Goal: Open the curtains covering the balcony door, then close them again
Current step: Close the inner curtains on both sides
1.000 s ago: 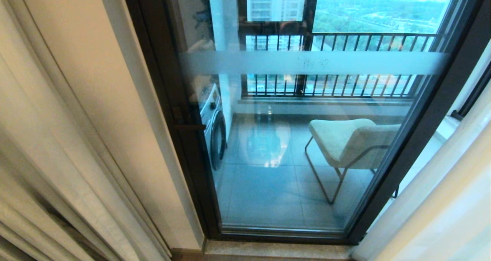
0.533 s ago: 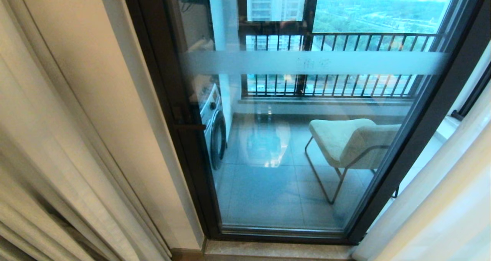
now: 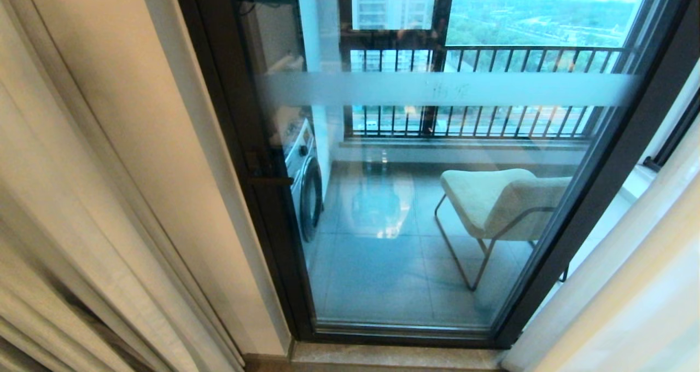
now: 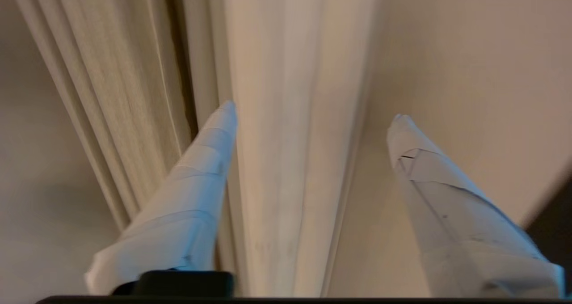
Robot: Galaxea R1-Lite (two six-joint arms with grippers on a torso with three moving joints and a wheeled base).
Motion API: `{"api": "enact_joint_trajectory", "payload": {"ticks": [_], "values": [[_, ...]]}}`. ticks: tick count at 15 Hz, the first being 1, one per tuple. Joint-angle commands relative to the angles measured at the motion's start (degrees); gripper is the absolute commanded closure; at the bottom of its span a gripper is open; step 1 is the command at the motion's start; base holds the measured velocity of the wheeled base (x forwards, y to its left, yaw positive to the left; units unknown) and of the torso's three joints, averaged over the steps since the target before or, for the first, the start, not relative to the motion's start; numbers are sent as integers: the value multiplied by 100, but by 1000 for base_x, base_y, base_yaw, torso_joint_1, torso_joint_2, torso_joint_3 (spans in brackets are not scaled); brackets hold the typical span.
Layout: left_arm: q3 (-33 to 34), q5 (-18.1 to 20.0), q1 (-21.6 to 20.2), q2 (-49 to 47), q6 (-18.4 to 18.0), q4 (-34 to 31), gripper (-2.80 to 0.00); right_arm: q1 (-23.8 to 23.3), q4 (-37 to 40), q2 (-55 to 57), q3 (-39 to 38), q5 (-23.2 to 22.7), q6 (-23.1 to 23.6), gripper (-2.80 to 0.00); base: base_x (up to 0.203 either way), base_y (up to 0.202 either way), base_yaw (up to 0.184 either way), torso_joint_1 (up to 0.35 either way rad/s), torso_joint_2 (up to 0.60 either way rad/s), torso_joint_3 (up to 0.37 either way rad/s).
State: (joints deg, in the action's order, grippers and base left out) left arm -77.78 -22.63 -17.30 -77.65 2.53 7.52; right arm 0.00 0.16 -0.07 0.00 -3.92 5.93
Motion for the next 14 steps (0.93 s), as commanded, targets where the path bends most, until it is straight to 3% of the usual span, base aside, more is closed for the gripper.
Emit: {"api": "enact_joint_trajectory", "payload": {"ticks": [1,5,8,14], "values": [[-399,-13,-246,-626,216,16,-280,0,1,7,0,-4,5,0,0,0,0,0,0,0],[-974,27,-878,-1328,771,-34,-280,0,1,7,0,-4,5,0,0,0,0,0,0,0],[-1840,143,-1141,-2022,1102,-423,-280,0,1,7,0,-4,5,0,0,0,0,0,0,0],[-3078,1121,-1345,-3044,1355,-940,-280,0,1,7,0,-4,5,0,0,0,0,0,0,0]]}}
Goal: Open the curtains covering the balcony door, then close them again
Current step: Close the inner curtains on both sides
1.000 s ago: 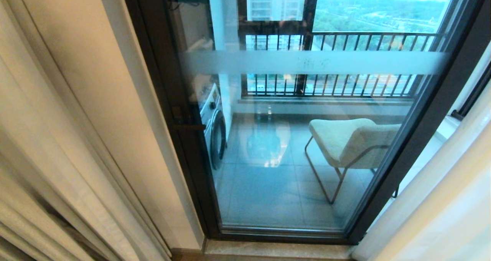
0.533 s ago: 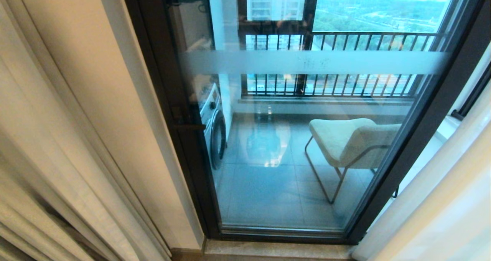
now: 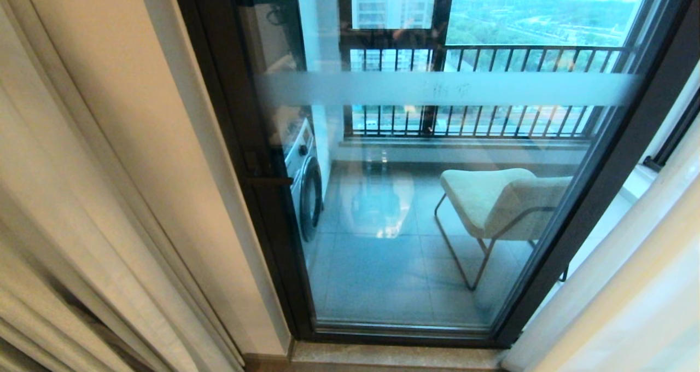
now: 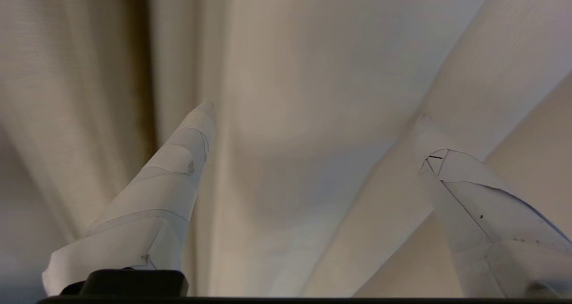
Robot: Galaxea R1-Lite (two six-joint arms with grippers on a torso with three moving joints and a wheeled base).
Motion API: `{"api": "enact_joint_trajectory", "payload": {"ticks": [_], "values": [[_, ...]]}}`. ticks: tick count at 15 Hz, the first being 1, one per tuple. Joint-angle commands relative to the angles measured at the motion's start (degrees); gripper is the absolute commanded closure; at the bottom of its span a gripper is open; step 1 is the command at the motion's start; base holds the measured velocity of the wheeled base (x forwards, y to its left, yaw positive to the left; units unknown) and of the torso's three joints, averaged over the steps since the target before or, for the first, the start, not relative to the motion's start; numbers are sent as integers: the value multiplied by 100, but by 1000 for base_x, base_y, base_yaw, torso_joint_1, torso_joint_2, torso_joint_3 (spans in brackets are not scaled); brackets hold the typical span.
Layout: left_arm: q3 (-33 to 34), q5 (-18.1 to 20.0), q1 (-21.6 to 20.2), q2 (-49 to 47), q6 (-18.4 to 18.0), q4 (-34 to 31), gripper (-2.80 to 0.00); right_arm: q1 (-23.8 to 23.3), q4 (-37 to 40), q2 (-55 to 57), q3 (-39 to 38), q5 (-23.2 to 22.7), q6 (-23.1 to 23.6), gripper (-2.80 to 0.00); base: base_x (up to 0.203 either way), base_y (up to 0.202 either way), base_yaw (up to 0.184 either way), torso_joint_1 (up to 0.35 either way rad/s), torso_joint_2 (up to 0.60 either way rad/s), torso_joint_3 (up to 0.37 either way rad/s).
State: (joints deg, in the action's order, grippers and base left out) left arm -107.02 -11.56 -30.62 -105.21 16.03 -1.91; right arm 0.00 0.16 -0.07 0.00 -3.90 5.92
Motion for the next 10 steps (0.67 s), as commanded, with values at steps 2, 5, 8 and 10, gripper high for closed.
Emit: {"api": "enact_joint_trajectory", "payload": {"ticks": [2,5,8,10], "values": [[-500,147,-23,-578,28,-28,-280,0,2,7,0,-5,5,0,0,0,0,0,0,0],[-715,265,-100,-918,23,-21,-280,0,2,7,0,-5,5,0,0,0,0,0,0,0],[-723,533,-181,-1063,14,15,-280,0,2,7,0,-5,5,0,0,0,0,0,0,0],[-723,557,-156,-1115,23,15,-280,0,2,7,0,-5,5,0,0,0,0,0,0,0]]}}
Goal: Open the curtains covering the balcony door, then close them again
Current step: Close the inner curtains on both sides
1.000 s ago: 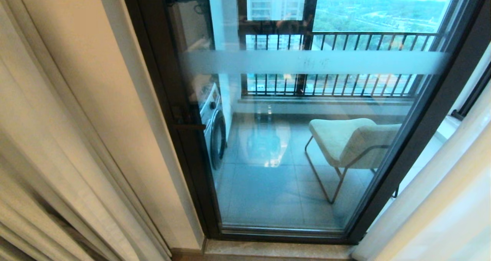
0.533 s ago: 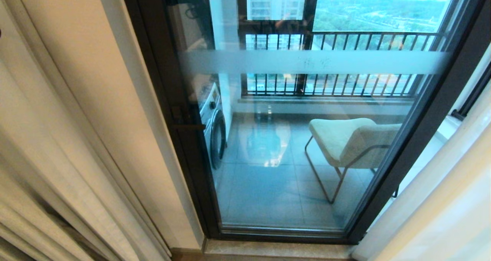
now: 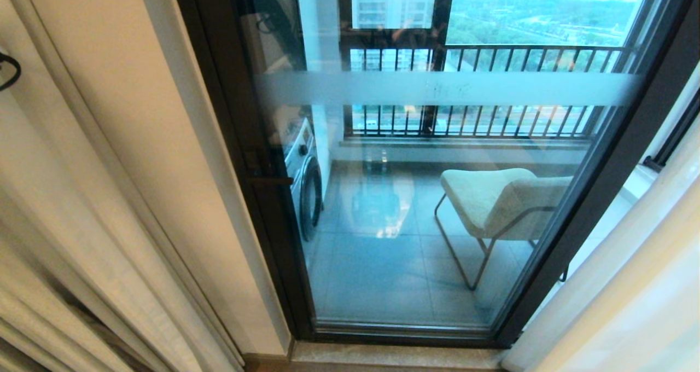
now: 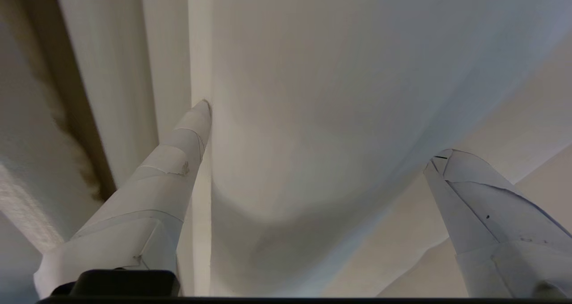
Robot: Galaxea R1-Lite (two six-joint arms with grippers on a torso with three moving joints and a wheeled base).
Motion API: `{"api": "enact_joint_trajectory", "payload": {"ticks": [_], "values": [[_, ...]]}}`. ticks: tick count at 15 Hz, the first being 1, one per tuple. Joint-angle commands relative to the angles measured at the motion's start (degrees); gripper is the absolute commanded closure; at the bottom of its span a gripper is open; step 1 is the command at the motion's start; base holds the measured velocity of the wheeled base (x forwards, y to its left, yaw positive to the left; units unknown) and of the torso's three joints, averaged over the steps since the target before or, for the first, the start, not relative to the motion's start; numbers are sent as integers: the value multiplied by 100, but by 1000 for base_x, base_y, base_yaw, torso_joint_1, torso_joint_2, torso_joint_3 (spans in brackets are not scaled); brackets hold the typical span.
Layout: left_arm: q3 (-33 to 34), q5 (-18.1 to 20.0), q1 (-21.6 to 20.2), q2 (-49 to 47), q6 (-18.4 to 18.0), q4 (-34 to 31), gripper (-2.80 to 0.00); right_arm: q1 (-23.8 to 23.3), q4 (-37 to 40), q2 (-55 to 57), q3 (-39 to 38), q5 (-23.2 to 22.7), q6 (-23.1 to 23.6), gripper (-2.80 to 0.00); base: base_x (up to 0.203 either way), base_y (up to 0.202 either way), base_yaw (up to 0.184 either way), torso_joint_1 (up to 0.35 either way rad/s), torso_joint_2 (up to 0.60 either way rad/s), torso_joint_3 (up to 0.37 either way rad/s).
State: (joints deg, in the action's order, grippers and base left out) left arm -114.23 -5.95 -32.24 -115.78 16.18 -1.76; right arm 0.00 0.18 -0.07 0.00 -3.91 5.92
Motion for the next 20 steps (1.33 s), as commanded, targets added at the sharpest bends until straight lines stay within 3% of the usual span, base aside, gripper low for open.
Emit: {"api": "enact_joint_trajectory", "payload": {"ticks": [1,5,6,20], "values": [[-3,-3,22,-84,27,1,-280,0,-1,7,0,-4,5,0,0,0,0,0,0,0],[-3,115,170,-190,74,38,-280,0,-1,7,0,-4,5,0,0,0,0,0,0,0],[-3,153,218,-200,95,68,0,0,-1,7,0,-4,5,0,0,0,0,0,0,0],[6,103,790,138,104,55,0,0,-1,7,0,-4,5,0,0,0,0,0,0,0]]}}
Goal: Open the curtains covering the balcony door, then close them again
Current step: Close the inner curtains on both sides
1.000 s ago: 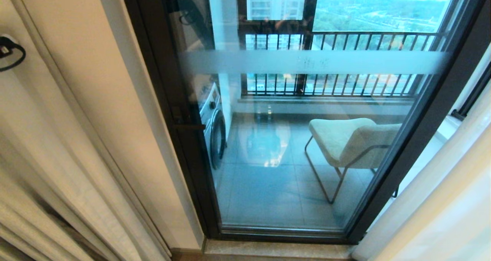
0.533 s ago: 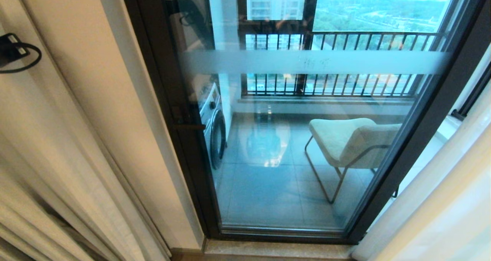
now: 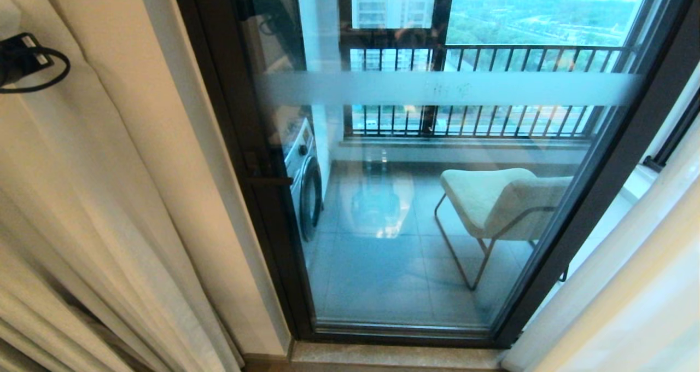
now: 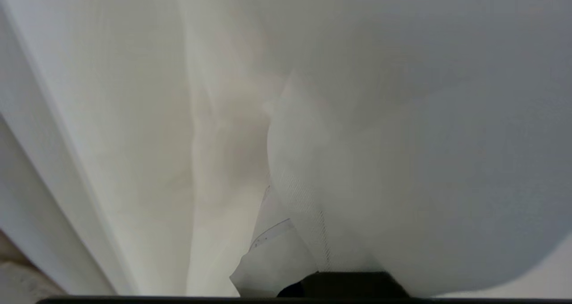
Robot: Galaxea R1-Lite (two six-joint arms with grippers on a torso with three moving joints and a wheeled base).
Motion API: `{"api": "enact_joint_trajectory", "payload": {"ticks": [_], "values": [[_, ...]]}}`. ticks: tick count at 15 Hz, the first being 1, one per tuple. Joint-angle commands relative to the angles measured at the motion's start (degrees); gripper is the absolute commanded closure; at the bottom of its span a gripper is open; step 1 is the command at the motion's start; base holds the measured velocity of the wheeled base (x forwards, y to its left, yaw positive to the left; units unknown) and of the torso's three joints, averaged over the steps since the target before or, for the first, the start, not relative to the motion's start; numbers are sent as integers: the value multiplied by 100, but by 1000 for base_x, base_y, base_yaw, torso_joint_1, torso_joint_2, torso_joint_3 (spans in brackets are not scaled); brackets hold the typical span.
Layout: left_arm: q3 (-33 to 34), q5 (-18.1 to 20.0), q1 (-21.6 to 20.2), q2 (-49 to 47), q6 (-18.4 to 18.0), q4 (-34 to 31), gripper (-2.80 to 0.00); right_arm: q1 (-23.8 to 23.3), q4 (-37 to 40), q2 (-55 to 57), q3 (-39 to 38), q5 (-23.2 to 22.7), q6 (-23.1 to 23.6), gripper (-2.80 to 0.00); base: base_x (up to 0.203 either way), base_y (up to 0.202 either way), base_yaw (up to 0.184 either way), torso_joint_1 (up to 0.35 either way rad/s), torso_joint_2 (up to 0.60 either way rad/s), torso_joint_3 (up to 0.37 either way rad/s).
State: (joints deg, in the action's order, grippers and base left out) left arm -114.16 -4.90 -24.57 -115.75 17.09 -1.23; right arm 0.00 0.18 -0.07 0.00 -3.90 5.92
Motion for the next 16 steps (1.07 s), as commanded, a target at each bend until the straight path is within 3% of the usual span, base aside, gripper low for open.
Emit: {"api": "enact_joint_trajectory", "payload": {"ticks": [1,6,11,16], "values": [[14,-4,64,221,13,0,0,0,-1,7,0,-5,5,0,0,0,0,0,0,0],[156,-14,430,823,228,-37,0,0,-1,7,0,-5,5,0,0,0,0,0,0,0],[832,4,778,1560,239,-44,0,0,-1,7,0,-5,5,0,0,0,0,0,0,0],[1195,-10,1539,2002,244,-35,0,0,-1,7,0,-5,5,0,0,0,0,0,0,0]]}}
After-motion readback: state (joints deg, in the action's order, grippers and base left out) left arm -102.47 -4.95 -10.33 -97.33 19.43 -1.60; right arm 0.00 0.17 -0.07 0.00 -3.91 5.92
